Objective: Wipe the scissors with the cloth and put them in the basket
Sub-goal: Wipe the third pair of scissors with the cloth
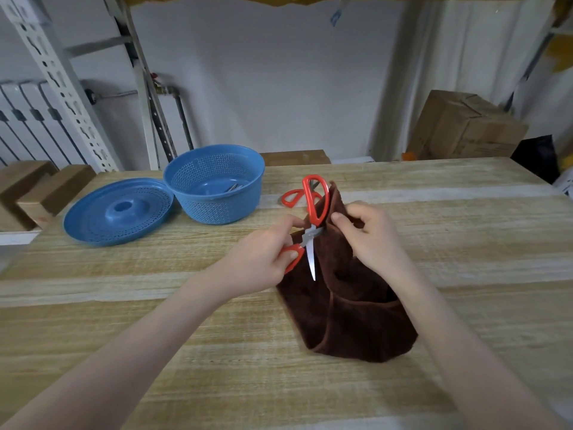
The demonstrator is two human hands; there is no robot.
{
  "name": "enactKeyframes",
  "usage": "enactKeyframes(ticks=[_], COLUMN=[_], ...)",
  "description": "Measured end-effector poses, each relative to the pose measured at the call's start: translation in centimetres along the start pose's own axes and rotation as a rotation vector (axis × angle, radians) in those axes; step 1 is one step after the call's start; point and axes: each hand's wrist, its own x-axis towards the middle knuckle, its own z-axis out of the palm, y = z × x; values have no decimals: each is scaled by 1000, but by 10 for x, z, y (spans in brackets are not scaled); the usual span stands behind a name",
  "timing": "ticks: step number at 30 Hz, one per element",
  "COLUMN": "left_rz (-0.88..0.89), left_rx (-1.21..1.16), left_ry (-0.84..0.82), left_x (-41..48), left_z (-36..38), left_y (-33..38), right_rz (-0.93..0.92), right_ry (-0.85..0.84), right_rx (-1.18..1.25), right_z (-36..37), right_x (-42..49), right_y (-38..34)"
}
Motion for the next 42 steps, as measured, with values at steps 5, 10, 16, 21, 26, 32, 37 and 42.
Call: enactKeyframes(ticks=[5, 10, 16, 21, 26, 32, 37, 42], left_rz=[-7, -3, -76, -76, -40, -142, -122, -87], left_rx=[-41, 41, -27, -259, -376, -423, -372, -264], left_ry=[-52, -25, 2, 10, -159, -170, -18, 60], left_x=[-1, -2, -3, -4, -5, -7, -6, 0], left_z=[-6, -16, -16, -9, -10, -5, -4, 4], left_y=[-1, -2, -3, -1, -2, -12, -16, -6], right_rz=[-94, -170, -140, -210, -241, 119, 679, 851], right_ry=[-3, 0, -173, -270, -297, -34, 381, 292], right_rx=[-47, -69, -136, -202, -164, 168, 812, 1175], right_z=[7, 8, 1, -4, 1, 5, -1, 24], right_x=[1, 1, -1, 4, 2, -6, -7, -13], right_y=[1, 0, 0, 4, 4, 5, 8, 2])
